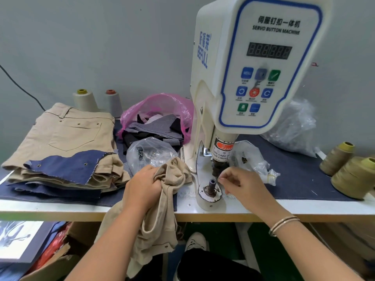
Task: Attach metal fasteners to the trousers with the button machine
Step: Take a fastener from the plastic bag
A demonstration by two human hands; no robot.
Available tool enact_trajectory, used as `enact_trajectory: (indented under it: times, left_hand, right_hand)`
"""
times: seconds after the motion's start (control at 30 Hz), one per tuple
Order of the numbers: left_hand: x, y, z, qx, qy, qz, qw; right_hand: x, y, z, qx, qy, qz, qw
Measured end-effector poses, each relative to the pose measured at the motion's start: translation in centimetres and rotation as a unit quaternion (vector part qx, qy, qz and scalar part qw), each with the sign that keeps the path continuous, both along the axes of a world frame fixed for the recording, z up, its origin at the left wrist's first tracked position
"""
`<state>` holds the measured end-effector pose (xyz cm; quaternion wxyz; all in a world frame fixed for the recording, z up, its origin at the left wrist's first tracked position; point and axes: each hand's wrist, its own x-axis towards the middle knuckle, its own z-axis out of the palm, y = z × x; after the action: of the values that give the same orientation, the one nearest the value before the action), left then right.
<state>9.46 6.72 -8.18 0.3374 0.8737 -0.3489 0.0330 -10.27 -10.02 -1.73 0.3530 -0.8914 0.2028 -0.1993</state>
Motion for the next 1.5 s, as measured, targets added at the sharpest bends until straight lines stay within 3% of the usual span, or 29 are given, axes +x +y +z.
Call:
enact_trajectory:
  times: [0.3, 0.43, 0.77, 0.87, 0.97, 1.07, 1.13, 1.27, 1.5]
  left_hand:
    - [0.1, 0.0, -0.1, -0.01, 0.003, 0.0, 1.0]
    - [0.1, -0.1, -0.1, -0.008, 0.003, -0.001, 1.0]
    - [0.1, 0.0, -0.1, -0.006, 0.002, -0.001, 1.0]
    - [0.1, 0.0, -0.1, -0.013, 0.008, -0.002, 1.0]
    - [0.1, 0.0, 0.0, -0.011, 0.007, -0.002, 1.0]
    - [0.0, 0.0, 0.0, -0.009, 0.003, 0.005, 1.0]
    - [-0.1, 0.0, 0.0, -0.013, 0.0, 0.013, 1.0]
    - [-0.2, 0.2, 0.3, -0.026, 0.018, 0.023, 0.999]
    - [-0.2, 0.1, 0.2, -0.003, 0.012, -0.01, 1.0]
  right_hand:
    - [1.3, -0.4, 0.1, -0.132, 0.066, 0.028, 0.989]
    - [1.2, -0.5, 0.1, -0.111, 0.06, 0.039, 0.991]
    - [0.5, -0.4, -0.9, -0.018, -0.011, 0.013, 1.0]
    - [-0.7, 1.2, -1.0, -0.043, -0.1, -0.039, 0.993]
    - [-0.8, 4.6, -0.7, -0.106, -0.089, 0.01, 0.99]
    - [2.6, 7.3, 0.2, -0.15, -0.097, 0.11, 0.978]
    - [6.8, 8.2, 1.4, -0.107, -0.119, 0.121, 0.98]
    - [16.6, 8.0, 2.8, -0.02, -0.066, 0.064, 0.996]
    - [27.9, 3.9, 0.8, -0.099, 0.09, -0.055, 0.989]
